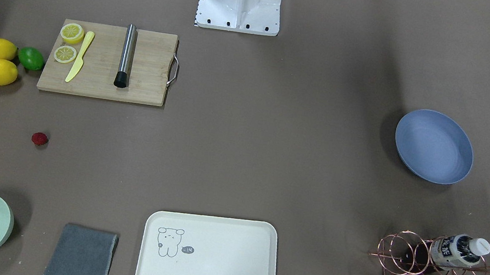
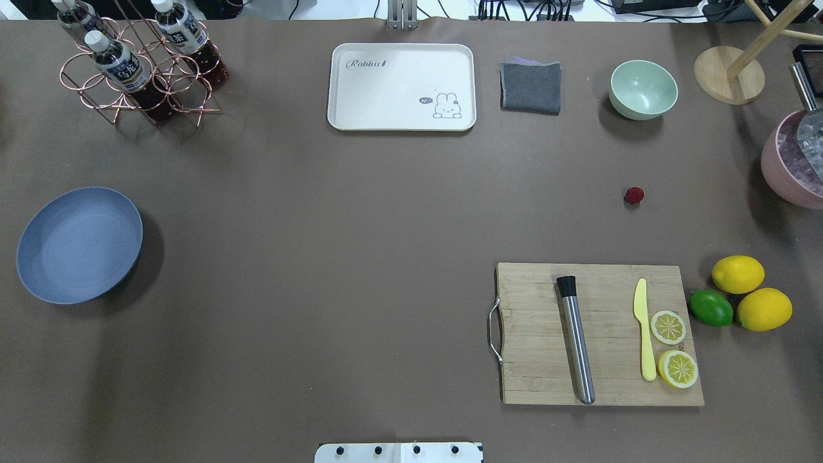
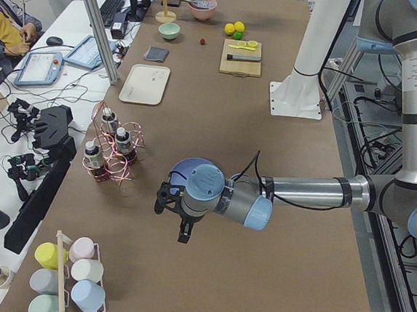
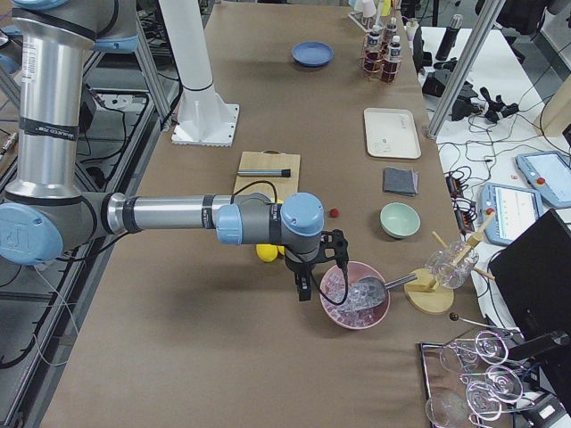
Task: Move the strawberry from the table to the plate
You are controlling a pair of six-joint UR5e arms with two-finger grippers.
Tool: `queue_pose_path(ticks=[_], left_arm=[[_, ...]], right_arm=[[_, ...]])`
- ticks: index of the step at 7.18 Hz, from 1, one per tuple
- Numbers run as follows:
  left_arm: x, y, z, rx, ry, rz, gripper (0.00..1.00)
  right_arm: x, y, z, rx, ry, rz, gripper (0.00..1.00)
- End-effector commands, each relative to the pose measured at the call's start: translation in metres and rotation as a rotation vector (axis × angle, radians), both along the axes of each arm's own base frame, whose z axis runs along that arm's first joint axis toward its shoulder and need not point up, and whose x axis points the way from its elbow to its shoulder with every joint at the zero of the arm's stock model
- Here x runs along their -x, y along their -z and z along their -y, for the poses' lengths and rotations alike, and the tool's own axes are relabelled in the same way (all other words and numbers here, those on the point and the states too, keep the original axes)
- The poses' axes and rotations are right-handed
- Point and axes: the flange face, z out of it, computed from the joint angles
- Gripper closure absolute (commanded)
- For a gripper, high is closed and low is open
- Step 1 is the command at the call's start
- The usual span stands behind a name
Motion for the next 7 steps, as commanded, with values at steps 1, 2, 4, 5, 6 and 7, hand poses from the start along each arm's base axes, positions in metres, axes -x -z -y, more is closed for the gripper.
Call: queue_pose_path(ticks=[1, 2, 4, 5, 6, 7], left_arm=[[-0.001, 0.006, 0.001, -0.017, 0.003, -0.006, 0.02], [-0.001, 0.004, -0.003, -0.047, -0.002, 0.001, 0.02], [-0.016, -0.007, -0.003, -0.019, -0.031, -0.006, 0.02], [-0.018, -0.007, -0.004, -0.023, -0.038, -0.007, 0.02], [-0.018, -0.007, -0.003, -0.023, -0.038, -0.007, 0.02], [-0.018, -0.007, -0.003, -0.026, -0.039, -0.007, 0.02]], right_arm=[[-0.004, 0.002, -0.003, -0.004, -0.009, 0.001, 0.00], [-0.006, 0.000, -0.008, 0.002, -0.014, 0.001, 0.00], [-0.006, 0.001, -0.011, 0.002, -0.014, 0.003, 0.00], [-0.006, 0.002, -0.011, -0.002, -0.014, 0.001, 0.00], [-0.006, 0.007, -0.012, -0.011, -0.013, 0.001, 0.00], [-0.006, 0.003, -0.018, -0.002, -0.013, 0.001, 0.00]])
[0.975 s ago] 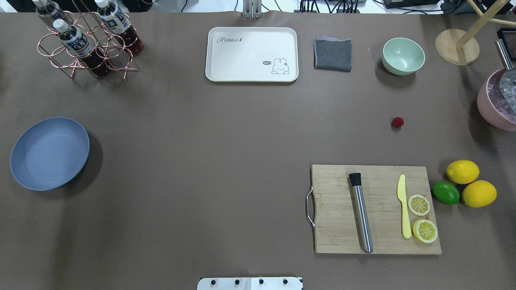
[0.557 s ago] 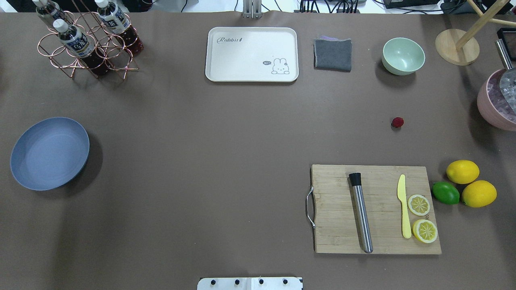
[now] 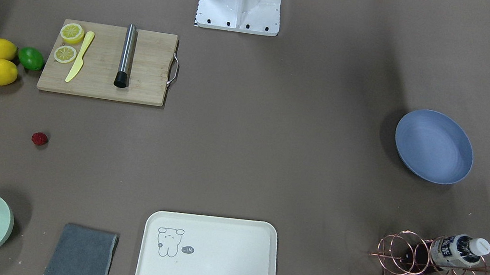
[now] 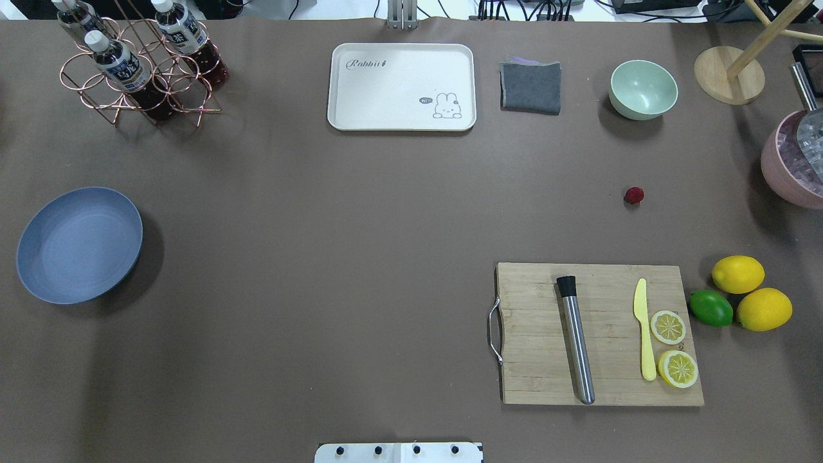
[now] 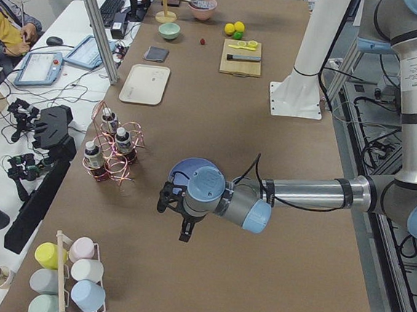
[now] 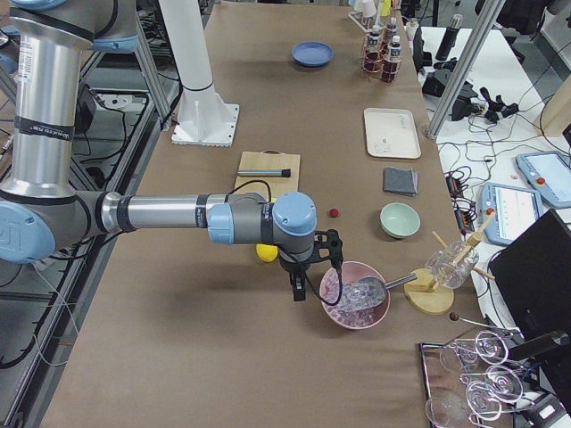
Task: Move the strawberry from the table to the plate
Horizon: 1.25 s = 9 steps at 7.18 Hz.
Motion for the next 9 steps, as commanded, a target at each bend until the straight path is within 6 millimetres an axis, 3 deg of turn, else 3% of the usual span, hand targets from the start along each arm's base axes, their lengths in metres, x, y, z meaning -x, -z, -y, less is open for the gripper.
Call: queue_pose_path(ticks=[1, 3, 5, 7, 9], left_arm=[[-0.003, 0.003, -0.001, 0.002, -0.012, -0.032, 0.03], [-0.005, 0.008, 0.002, -0.005, -0.018, -0.041, 0.03], [-0.008, 0.002, 0.000, 0.022, -0.019, -0.042, 0.02], [-0.027, 0.001, 0.001, 0.045, -0.039, -0.042, 0.02], [-0.060, -0.020, 0.001, 0.061, -0.061, -0.038, 0.02]], right_arm=[[-0.002, -0.001, -0.008, 0.003, -0.005, 0.000, 0.00], [-0.002, -0.001, -0.010, -0.001, 0.001, -0.001, 0.00], [-0.002, 0.004, -0.008, -0.010, 0.000, 0.012, 0.00], [0.001, 0.015, -0.005, -0.037, 0.008, 0.016, 0.00], [0.010, 0.019, -0.005, -0.040, 0.020, 0.070, 0.00]])
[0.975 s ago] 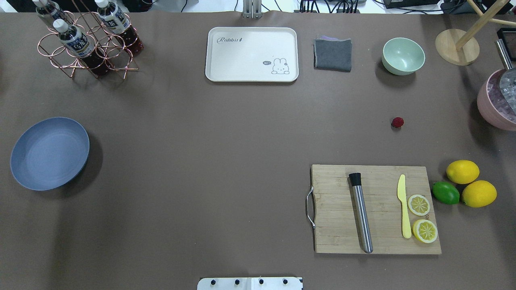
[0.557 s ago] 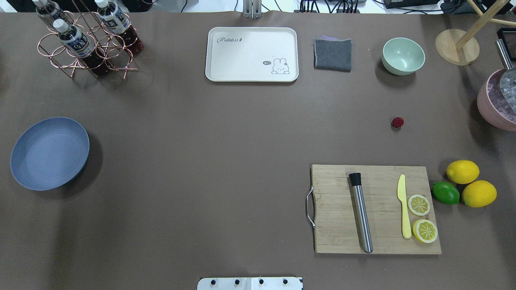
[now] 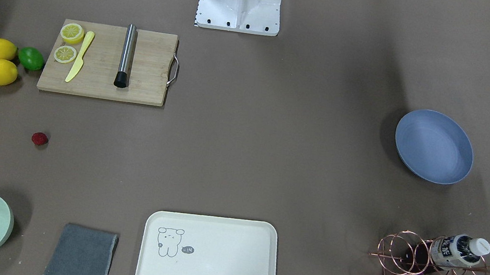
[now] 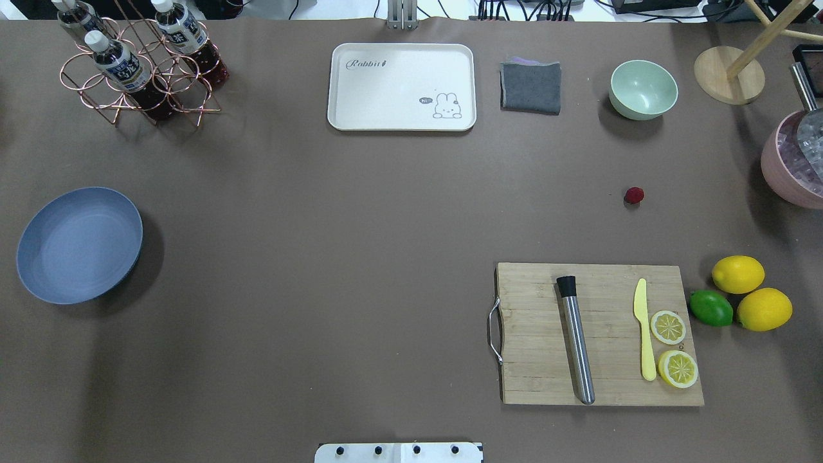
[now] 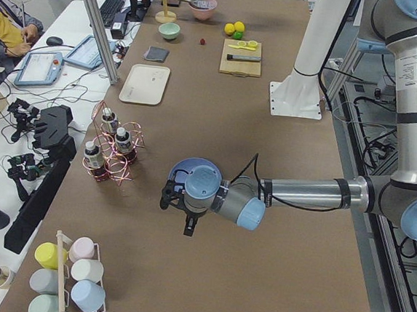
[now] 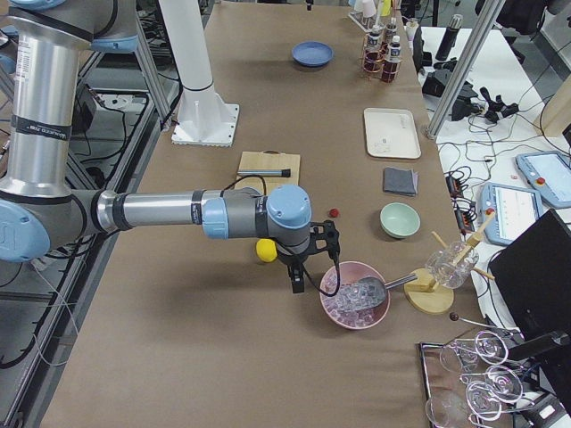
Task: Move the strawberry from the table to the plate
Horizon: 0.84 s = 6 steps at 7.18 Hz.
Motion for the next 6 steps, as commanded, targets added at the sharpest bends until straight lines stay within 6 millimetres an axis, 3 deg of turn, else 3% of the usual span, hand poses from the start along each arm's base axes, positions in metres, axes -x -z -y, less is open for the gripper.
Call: queue_pose_path(ticks=[1, 2, 4, 5, 6], left_arm=[[-0.040, -0.023, 0.001, 0.018, 0.016, -0.028, 0.03], [-0.072, -0.023, 0.021, 0.020, 0.015, -0.034, 0.03], [-0.131, -0.033, 0.038, 0.007, 0.035, -0.006, 0.03], [-0.151, -0.031, 0.043, 0.013, 0.029, -0.023, 0.07], [-0.157, -0.028, 0.044, 0.012, 0.029, -0.026, 0.08]], right_arm=[[0.008, 0.002, 0.000, -0.006, 0.016, 0.030, 0.00], [0.009, 0.003, 0.001, -0.018, 0.021, 0.030, 0.00], [0.012, 0.002, 0.000, -0.013, 0.024, 0.036, 0.00], [0.012, 0.002, 0.000, -0.013, 0.024, 0.036, 0.00], [0.012, 0.001, 0.000, -0.012, 0.023, 0.035, 0.00]])
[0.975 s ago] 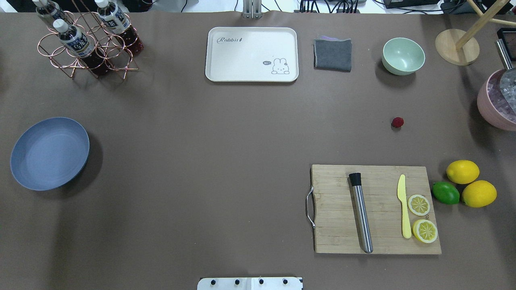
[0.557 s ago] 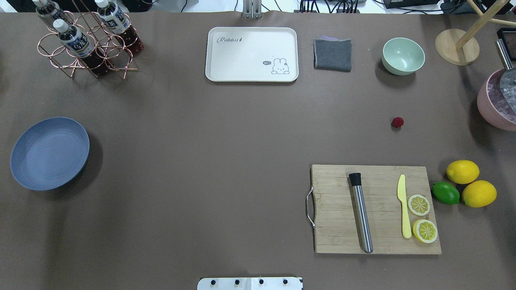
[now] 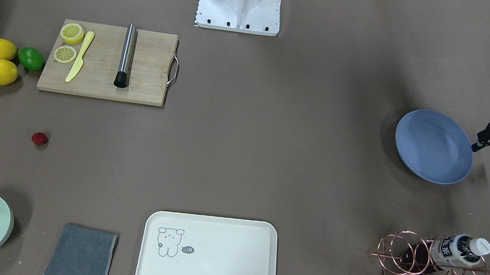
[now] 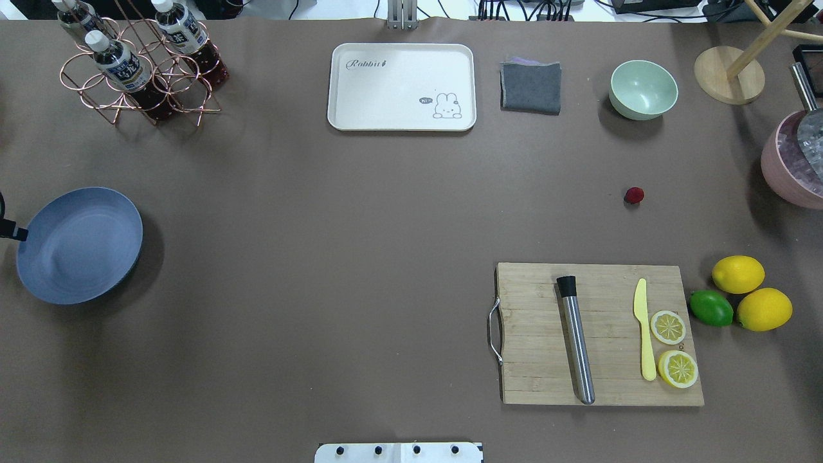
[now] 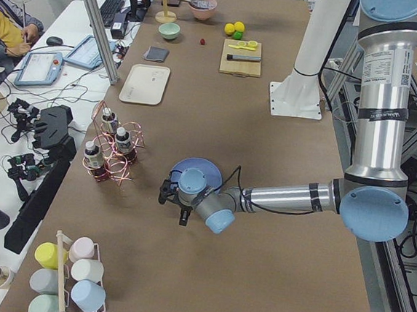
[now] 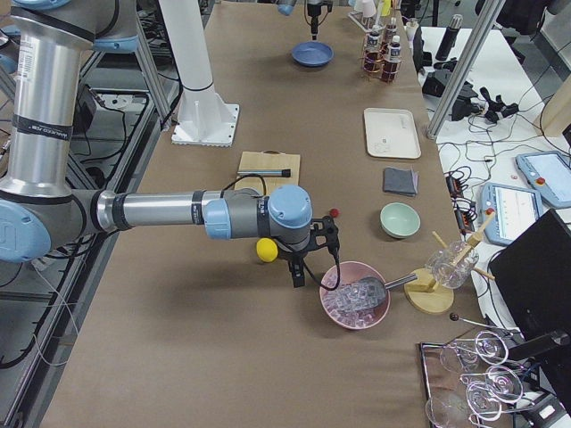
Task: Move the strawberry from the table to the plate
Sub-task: 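Push the blue plate toward the table center with the left gripper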
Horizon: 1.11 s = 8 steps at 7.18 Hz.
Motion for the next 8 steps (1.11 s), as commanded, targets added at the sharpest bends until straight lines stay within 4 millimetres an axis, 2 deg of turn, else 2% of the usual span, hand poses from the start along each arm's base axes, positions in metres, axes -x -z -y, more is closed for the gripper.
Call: queue_pose_path(ticks=[1, 2, 4, 6, 7, 8], left_arm=[[-0.017, 0.004, 0.003, 0.007, 0.006, -0.012, 0.24], [-0.017, 0.006, 0.003, 0.008, 0.005, -0.015, 0.68], [-0.022, 0.008, -0.001, 0.001, 0.002, -0.030, 0.97], [-0.025, 0.012, -0.001, 0.011, 0.016, -0.050, 1.00], [-0.026, 0.030, 0.000, 0.026, 0.038, -0.079, 1.00], [-0.030, 0.057, 0.001, 0.055, 0.041, -0.136, 1.00]], right_arm=[[0.000, -0.001, 0.000, 0.004, -0.001, 0.000, 0.00], [0.000, -0.003, -0.001, 0.008, -0.001, 0.000, 0.00], [0.001, -0.003, -0.002, 0.011, -0.001, 0.000, 0.00], [0.001, -0.003, -0.002, 0.011, -0.001, 0.001, 0.00], [0.002, 0.000, 0.001, 0.004, 0.000, 0.001, 0.00], [0.007, 0.005, 0.005, -0.013, 0.013, 0.002, 0.00]])
